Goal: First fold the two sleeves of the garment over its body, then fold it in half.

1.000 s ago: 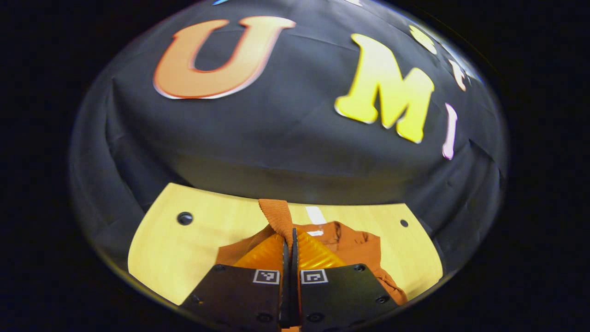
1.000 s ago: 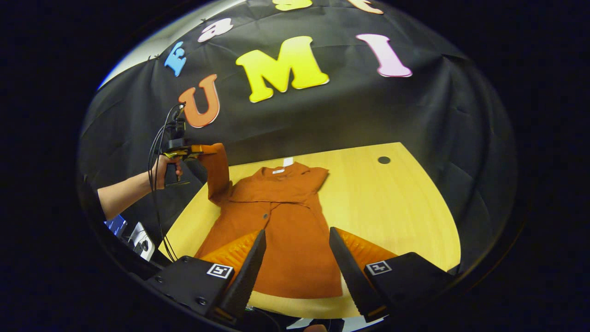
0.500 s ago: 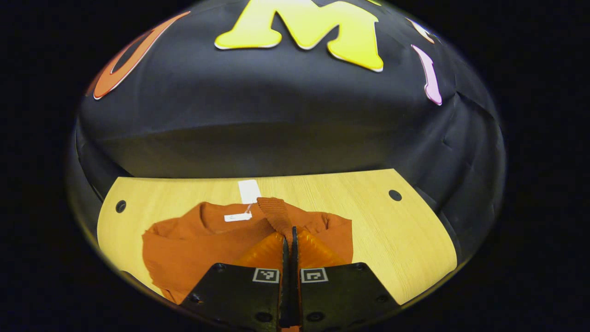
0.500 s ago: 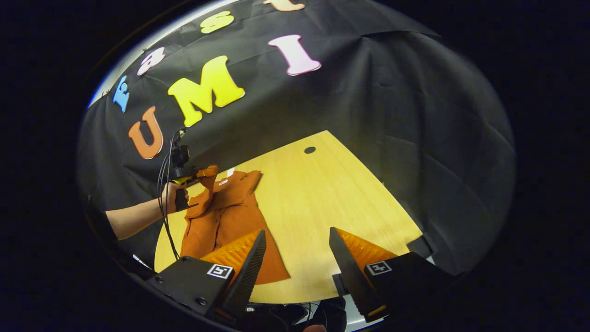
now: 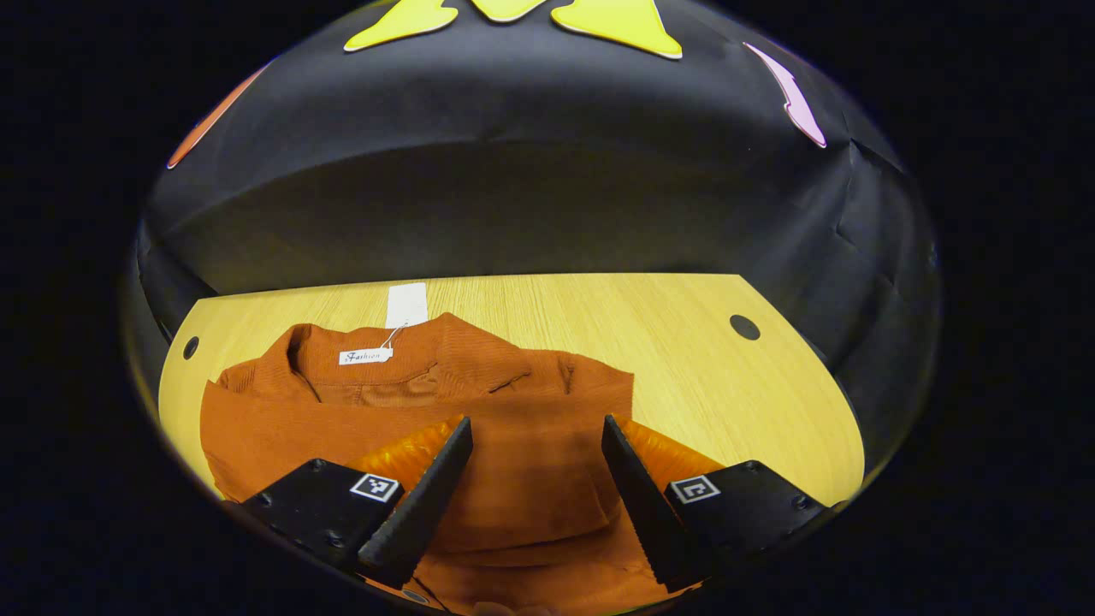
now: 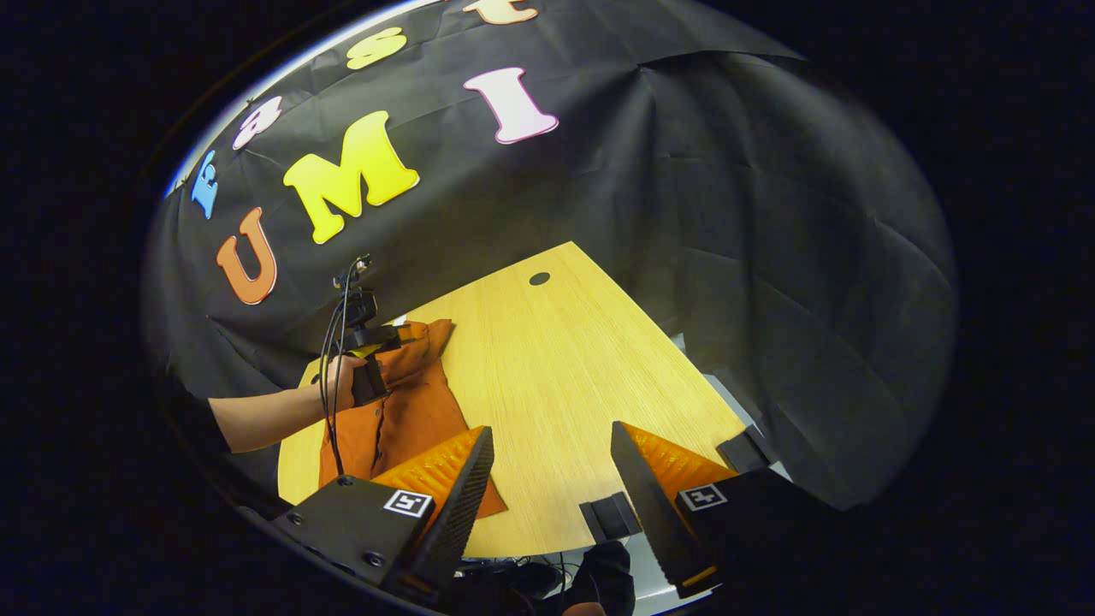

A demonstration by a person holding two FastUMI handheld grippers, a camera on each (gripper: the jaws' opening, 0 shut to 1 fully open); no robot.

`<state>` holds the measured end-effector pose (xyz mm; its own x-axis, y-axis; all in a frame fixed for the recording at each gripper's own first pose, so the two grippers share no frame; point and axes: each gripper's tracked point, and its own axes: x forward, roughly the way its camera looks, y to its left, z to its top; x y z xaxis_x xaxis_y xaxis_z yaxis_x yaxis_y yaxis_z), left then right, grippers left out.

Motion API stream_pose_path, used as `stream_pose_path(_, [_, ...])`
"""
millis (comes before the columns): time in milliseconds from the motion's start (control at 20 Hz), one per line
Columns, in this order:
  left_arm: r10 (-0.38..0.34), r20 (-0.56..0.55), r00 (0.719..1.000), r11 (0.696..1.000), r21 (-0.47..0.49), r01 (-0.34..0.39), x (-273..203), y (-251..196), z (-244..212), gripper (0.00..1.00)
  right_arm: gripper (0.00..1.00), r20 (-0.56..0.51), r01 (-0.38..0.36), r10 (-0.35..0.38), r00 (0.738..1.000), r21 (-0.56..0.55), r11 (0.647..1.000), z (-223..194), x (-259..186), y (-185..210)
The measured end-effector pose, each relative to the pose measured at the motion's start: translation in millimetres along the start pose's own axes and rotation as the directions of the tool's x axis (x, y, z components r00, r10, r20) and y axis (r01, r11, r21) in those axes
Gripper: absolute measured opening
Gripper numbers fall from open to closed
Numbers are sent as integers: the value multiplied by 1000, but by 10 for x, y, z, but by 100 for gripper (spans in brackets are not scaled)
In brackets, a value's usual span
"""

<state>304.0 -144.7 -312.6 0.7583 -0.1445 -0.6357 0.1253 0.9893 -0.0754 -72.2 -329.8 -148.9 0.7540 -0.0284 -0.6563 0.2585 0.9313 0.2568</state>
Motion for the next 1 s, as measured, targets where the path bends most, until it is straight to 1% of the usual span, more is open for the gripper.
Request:
stream_pose_path(200, [6,99,995,999,-32,-3,-578,89,243,99,89,27,-55,57,998,-81,995,126,247,441])
stream_pose_path(300, [40,165,986,998,-45,-33,-1018,248,413,99,89,48,-99,105,993,-116,988,224,363,776])
stream_pose_path(450, [74,298,952,997,-42,-65,-1806,533,677,99,90,98,-160,180,979,-180,971,327,479,1361])
stream_pose_path(500, [79,333,939,997,-42,-69,-2076,610,711,99,91,103,-181,205,973,-204,962,337,505,1553])
stream_pose_path(550, [85,369,925,996,-37,-77,-2339,694,746,98,94,102,-202,229,968,-223,954,310,512,1722])
stream_pose_path(600, [93,400,912,996,-33,-87,-2551,768,754,98,94,97,-225,253,963,-235,946,279,525,1883])
stream_pose_path(650, [100,416,904,995,-32,-95,-2758,846,734,98,94,89,-245,273,958,-243,939,231,537,2034])
stream_pose_path(750, [108,445,889,994,-46,-98,-2997,1047,544,98,94,75,-269,296,952,-253,929,128,564,2246])
stream_pose_path(850, [117,457,881,993,-61,-100,-3225,1238,380,98,94,67,-270,297,953,-264,926,22,562,2367])
stream_pose_path(900, [127,455,881,992,-66,-109,-3306,1337,295,98,94,63,-265,291,955,-266,927,-34,561,2386])
stream_pose_path(1000, [114,438,892,993,-84,-85,-3398,1437,76,98,94,56,-251,275,960,-271,929,-146,530,2399])
